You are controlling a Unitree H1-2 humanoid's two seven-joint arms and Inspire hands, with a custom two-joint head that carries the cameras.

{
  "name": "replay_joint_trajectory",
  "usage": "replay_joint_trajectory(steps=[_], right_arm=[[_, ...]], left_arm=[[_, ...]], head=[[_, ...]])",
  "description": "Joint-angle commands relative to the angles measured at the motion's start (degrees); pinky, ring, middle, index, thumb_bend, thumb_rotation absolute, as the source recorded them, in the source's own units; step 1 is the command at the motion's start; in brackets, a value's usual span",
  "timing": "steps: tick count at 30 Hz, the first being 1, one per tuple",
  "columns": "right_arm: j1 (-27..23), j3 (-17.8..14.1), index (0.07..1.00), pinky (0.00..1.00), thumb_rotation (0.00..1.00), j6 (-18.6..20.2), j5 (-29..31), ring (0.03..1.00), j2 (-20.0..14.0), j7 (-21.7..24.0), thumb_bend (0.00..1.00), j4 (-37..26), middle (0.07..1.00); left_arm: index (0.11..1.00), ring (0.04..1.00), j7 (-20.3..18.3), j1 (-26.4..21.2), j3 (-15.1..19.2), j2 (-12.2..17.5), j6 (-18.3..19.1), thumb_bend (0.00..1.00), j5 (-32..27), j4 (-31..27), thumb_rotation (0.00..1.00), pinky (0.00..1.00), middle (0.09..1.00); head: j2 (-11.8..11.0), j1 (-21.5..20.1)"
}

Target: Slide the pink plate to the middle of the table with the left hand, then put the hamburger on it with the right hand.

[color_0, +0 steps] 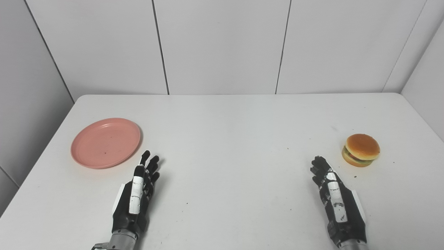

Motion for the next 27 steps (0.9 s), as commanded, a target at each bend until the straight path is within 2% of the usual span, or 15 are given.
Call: replay_joint_trajectory(steps=[1, 8, 27], right_arm=[[0.62, 0.33, 0.873, 0.97, 0.87, -0.48, 0.11, 0.924, -0.26, 0.45, 0.85, -0.62, 0.901], [0.57, 0.5, 0.875, 0.97, 0.88, -0.51, -0.3, 0.924, -0.34, 0.49, 0.83, -0.58, 0.901], [0.51, 0.75, 0.869, 0.98, 0.87, -0.54, -0.37, 0.922, -0.34, 0.71, 0.87, -0.24, 0.897]], left_arm=[[0.981, 1.0, -1.03, 0.53, -0.59, 2.32, -0.89, 0.88, 0.32, -0.48, 0.95, 1.0, 0.953], [0.979, 0.997, -1.06, 0.49, -0.66, 2.42, -0.73, 0.88, 0.48, -0.41, 0.95, 1.0, 0.947], [0.984, 0.993, -1.39, 0.42, -0.79, 2.53, -0.8, 0.88, 0.73, -0.14, 0.96, 1.0, 0.939]], head=[[-0.07, 0.01], [-0.13, -0.03], [-0.29, -0.02]])
